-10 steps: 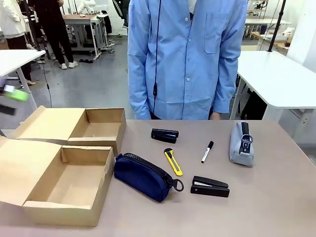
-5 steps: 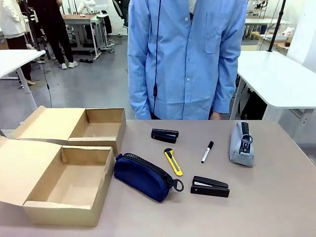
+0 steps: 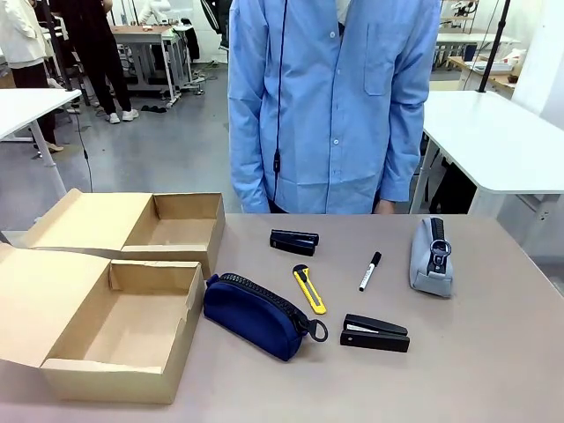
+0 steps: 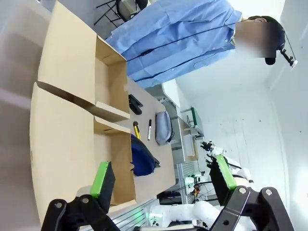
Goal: Place items inside the box.
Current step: Pick up a Pencil pouch or Stapler and place it inside the Mailer Box closest to the robot.
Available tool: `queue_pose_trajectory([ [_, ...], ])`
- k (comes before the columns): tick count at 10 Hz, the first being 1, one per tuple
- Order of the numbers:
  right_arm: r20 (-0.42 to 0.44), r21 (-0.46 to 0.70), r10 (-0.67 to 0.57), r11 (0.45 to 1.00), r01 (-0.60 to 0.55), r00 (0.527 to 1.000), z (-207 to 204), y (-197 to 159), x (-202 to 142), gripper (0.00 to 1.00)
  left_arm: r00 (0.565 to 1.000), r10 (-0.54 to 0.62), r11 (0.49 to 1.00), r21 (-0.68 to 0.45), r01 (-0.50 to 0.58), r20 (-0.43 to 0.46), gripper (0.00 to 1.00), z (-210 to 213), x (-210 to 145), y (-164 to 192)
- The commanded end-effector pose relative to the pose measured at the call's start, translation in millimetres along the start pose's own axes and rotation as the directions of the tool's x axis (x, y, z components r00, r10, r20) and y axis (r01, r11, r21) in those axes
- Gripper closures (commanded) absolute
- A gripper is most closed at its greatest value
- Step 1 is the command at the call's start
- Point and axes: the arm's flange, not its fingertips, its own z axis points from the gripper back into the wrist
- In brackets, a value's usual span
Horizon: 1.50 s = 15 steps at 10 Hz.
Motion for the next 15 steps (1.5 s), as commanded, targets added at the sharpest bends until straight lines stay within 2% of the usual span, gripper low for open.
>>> queue_pose_trajectory([
  [1, -0.001, 0.000, 0.000, 1.000, 0.000, 1.000, -1.4, 0.0, 0.7, 0.00, 1.000, -0.021, 1.000, -0.011, 0.021, 0.016, 0.00, 5.9, 0.6, 1.2],
  [2, -0.002, -0.060, 0.107, 0.992, -0.107, 0.994, -17.1, 23.9, -10.0, 0.00, 1.000, -0.021, 1.000, -0.011, 0.021, 0.016, 0.00, 5.9, 0.6, 1.2],
  [3, -0.044, -0.136, 0.233, 0.962, -0.236, 0.972, -42.3, 56.2, -24.1, 0.00, 1.000, -0.021, 1.000, -0.011, 0.021, 0.016, 0.00, 5.9, 0.6, 1.2],
  [4, -0.135, -0.175, 0.392, 0.894, -0.411, 0.910, -79.1, 95.4, -45.3, 0.00, 1.000, -0.021, 1.000, -0.011, 0.021, 0.016, 0.00, 5.9, 0.6, 1.2],
  [5, -0.239, -0.168, 0.506, 0.819, -0.549, 0.829, -113.2, 122.4, -64.0, 0.00, 1.000, -0.021, 1.000, -0.011, 0.021, 0.016, 0.00, 5.9, 0.6, 1.2],
  [6, -0.303, -0.171, 0.553, 0.770, -0.615, 0.777, -133.5, 137.6, -75.6, 0.00, 1.000, -0.021, 1.000, -0.011, 0.021, 0.016, 0.00, 5.9, 0.6, 1.2],
  [7, -0.300, -0.186, 0.557, 0.762, -0.620, 0.775, -139.0, 141.0, -76.5, 0.00, 1.000, -0.021, 1.000, -0.011, 0.021, 0.016, 0.00, 5.9, 0.6, 1.2],
  [8, -0.336, -0.195, 0.525, 0.773, -0.603, 0.782, -123.8, 126.5, -64.6, 0.00, 1.000, -0.021, 1.000, -0.011, 0.021, 0.016, 0.00, 5.9, 0.6, 1.2],
  [10, -0.137, -0.113, 0.378, 0.912, -0.394, 0.916, -32.0, 66.9, -22.2, 0.00, 1.000, -0.021, 1.000, -0.011, 0.021, 0.016, 0.00, 5.9, 0.6, 1.2],
  [11, 0.021, -0.231, 0.379, 0.902, -0.364, 0.925, 10.3, 32.7, -15.7, 0.00, 1.000, -0.021, 1.000, -0.011, 0.021, 0.016, 0.00, 5.9, 0.6, 1.2],
  [12, 0.138, -0.249, 0.460, 0.874, -0.418, 0.877, 41.8, -1.6, -16.4, 0.00, 1.000, -0.021, 1.000, -0.011, 0.021, 0.016, 0.00, 5.9, 0.6, 1.2],
  [13, 0.170, -0.208, 0.448, 0.887, -0.412, 0.878, 56.2, -30.2, -23.2, 0.00, 1.000, -0.021, 1.000, -0.011, 0.021, 0.016, 0.00, 5.9, 0.6, 1.2],
  [15, 0.176, -0.181, 0.374, 0.921, -0.344, 0.910, 50.4, -59.5, -27.1, 0.00, 1.000, -0.021, 1.000, -0.011, 0.021, 0.016, 0.00, 5.9, 0.6, 1.2],
])
